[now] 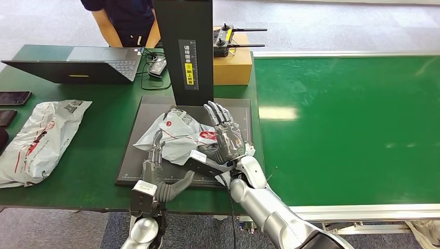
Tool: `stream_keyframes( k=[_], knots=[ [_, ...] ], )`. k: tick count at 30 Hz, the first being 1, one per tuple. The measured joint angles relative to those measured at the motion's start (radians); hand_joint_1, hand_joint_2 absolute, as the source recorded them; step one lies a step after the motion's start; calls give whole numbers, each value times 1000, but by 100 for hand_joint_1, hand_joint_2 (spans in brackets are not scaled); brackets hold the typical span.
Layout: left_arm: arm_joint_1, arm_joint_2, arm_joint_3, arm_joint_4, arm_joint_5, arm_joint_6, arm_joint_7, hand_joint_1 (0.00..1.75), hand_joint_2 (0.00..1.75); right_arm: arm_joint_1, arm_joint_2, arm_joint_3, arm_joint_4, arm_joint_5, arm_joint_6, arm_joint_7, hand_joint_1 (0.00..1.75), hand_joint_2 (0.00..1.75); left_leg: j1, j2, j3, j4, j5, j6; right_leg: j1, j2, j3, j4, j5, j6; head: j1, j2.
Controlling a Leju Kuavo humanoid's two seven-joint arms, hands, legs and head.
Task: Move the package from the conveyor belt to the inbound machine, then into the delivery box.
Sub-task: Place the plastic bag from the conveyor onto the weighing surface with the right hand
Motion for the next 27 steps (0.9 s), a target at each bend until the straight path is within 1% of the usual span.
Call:
stream_keyframes(
  k=[27],
  knots=[
    [-2, 0, 0, 3, 0, 0, 0, 0, 175, -6, 0, 0, 8, -3, 0, 0, 0, 175, 0, 0, 0, 0, 0, 0, 0, 0, 0, 0, 0, 0, 0, 0]
  ],
)
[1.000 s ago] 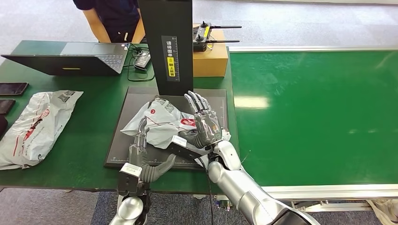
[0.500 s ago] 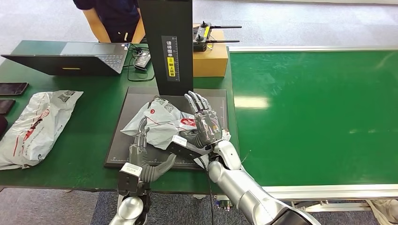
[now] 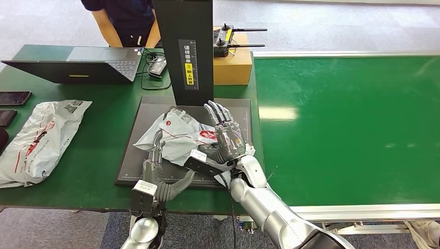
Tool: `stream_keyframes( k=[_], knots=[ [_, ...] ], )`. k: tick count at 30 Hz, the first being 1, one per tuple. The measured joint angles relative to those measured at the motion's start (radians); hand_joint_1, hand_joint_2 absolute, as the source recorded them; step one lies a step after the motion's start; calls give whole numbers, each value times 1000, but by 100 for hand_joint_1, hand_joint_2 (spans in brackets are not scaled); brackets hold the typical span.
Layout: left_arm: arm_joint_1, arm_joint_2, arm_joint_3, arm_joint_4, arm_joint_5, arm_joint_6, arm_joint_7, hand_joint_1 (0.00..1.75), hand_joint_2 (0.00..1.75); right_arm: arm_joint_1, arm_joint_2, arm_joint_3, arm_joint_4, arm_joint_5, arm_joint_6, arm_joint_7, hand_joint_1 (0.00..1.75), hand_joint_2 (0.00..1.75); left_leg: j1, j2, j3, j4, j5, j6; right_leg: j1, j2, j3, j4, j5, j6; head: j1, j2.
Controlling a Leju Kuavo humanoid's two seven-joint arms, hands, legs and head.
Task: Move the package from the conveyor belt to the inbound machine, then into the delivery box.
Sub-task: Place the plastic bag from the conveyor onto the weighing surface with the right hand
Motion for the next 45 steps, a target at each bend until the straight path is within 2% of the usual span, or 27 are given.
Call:
stream_keyframes(
  k=[41, 43, 45],
  knots=[
    [0, 0, -1, 0, -5, -2, 0, 0, 175, 0, 1, 0, 0, -4, 4, -4, 0, 175, 0, 0, 0, 0, 0, 0, 0, 0, 0, 0, 0, 0, 0, 0],
    [3, 4, -6, -5, -55, -29, 13, 0, 175, 52, 1, -14, -35, -76, 74, -65, 0, 175, 1, -1, 2, 0, 0, 0, 1, -1, 1, -1, -2, -1, -1, 0],
    [26, 17, -13, -45, -159, -101, 51, 0, 175, 240, -14, -57, -216, -290, 276, -187, 0, 175, 3, -7, 8, -1, -4, -1, 3, -7, 10, -4, -7, -3, 0, 0]
  ],
)
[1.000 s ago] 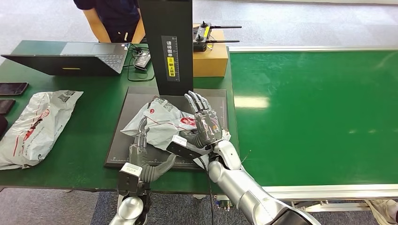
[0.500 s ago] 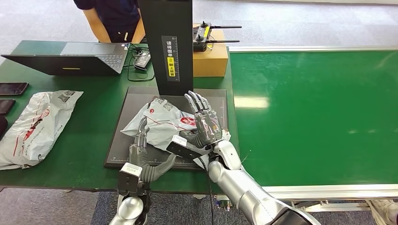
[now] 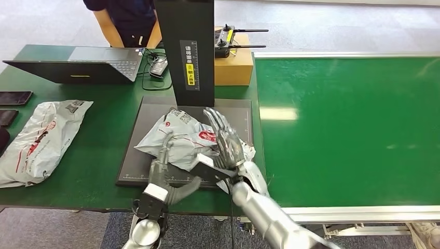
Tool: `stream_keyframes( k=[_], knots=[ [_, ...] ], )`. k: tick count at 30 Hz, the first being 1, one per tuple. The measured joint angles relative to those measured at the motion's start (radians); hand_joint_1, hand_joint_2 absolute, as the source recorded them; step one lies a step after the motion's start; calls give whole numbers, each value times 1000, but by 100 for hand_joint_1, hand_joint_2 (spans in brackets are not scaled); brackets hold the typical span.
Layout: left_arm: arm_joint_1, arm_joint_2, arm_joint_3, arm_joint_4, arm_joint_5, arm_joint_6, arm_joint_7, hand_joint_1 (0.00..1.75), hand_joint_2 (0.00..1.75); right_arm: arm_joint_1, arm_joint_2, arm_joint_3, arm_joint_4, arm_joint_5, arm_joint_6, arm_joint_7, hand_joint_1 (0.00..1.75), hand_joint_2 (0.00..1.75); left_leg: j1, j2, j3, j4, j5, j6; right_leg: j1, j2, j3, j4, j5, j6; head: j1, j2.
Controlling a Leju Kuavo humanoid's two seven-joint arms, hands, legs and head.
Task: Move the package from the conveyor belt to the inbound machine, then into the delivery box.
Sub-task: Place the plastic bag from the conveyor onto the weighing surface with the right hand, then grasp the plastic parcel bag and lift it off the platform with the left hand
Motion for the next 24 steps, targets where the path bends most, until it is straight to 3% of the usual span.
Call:
stream_keyframes(
  k=[2, 3, 5, 10, 15, 24],
  knots=[
    [36, 17, 5, -64, -81, -73, 40, 0, 175, 270, -30, -45, -274, -308, 247, -83, 0, 175, 1, -8, 2, -1, -5, 0, 1, -8, 7, -1, -6, 0, 1, 0],
    [49, 24, 12, -89, -101, -95, 49, 0, 175, 377, -44, -61, -388, -443, 326, -98, 0, 175, 1, -9, 1, -1, -6, -1, 1, -8, 6, 0, -7, 0, 0, 0],
    [57, 32, 27, -115, -121, -117, 48, 0, 175, 500, -64, -86, -537, -584, 351, -107, 0, 175, 1, -3, -2, -1, -8, -1, 0, -3, 1, 1, -7, 0, 0, 0],
    [58, 34, 57, -127, -124, -127, 27, 0, 175, 629, -80, -156, -736, -438, 289, -108, 0, 175, 0, 2, 1, -1, -10, -1, -1, 1, 1, 0, -7, 0, 0, 0],
    [63, 35, 164, -137, -46, -152, 30, 0, 175, 719, -93, -259, -915, -405, 409, -104, 0, 175, 0, 2, 3, -1, -9, -2, 0, 2, 2, 1, -6, -1, 0, 0],
    [66, 32, 244, -149, -57, -159, 22, 0, 175, 754, -81, -353, -1028, -347, 420, -104, 0, 175, 0, 3, 3, -1, -8, -2, -1, 2, 2, 1, -6, -1, 0, 0]
  ],
)
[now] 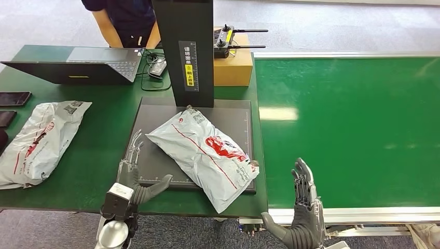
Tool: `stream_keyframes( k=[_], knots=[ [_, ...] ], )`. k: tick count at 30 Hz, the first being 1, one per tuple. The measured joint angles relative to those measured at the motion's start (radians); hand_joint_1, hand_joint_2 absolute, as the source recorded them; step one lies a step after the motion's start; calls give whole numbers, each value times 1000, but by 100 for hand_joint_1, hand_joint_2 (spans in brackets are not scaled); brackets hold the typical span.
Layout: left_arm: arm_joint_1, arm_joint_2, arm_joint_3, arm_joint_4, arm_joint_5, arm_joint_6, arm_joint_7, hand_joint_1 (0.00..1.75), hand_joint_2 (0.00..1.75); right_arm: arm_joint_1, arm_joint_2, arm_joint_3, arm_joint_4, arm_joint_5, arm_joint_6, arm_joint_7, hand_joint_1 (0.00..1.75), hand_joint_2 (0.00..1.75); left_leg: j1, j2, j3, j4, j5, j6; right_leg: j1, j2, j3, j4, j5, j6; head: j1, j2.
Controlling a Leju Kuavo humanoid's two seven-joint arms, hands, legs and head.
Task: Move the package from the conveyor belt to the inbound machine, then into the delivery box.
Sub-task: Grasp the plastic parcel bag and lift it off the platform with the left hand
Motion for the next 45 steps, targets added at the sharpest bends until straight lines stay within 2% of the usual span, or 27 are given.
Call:
stream_keyframes(
  k=[11, 16, 19, 25, 30, 36, 45],
  knots=[
    [-4, -15, 13, -21, -133, 32, 48, 0, 175, -43, 9, -24, -7, 34, -38, 5, 0, 175, 0, 0, 0, 0, 0, 0, 0, 0, 0, 0, 0, 0, 0, 0],
    [-5, -15, 0, -43, -301, 46, 139, 0, 175, -82, 10, -33, 8, 37, -35, 5, 0, 175, 0, 0, 1, 0, 0, 0, 0, 0, 0, 0, 0, 0, 0, 0],
    [-29, -12, -24, -45, -416, 31, 203, 0, 175, -99, 11, -42, 15, 37, -35, 5, 0, 175, 0, 0, 1, 0, 0, 0, 0, 0, 1, 0, 1, 0, 0, 0],
    [-75, -3, -63, -43, -502, 13, 251, 0, 175, -101, 12, -46, 19, 26, -34, 4, 0, 175, 0, 0, 1, 0, 0, 0, 0, 0, 1, 0, 1, 0, 0, 0],
    [-136, 23, -121, -2, -613, -30, 312, 0, 175, -106, 20, -54, 30, -7, -6, 2, 0, 175, 0, 0, 1, 0, 1, 0, 0, 0, 0, 0, 1, 0, 0, 0],
    [-192, 48, -172, 56, -638, -44, 330, 0, 175, -124, 28, -68, 48, -17, 3, 2, 0, 175, 0, 1, 1, 0, 1, 0, 0, 1, 1, 0, 2, 0, 0, 0],
    [-209, 63, -189, 91, -639, -45, 333, 0, 175, -131, 33, -73, 62, -18, 3, 2, 0, 175, 0, 1, 0, 0, 1, 0, 0, 1, 0, 0, 2, 0, 0, 0]
  ],
)
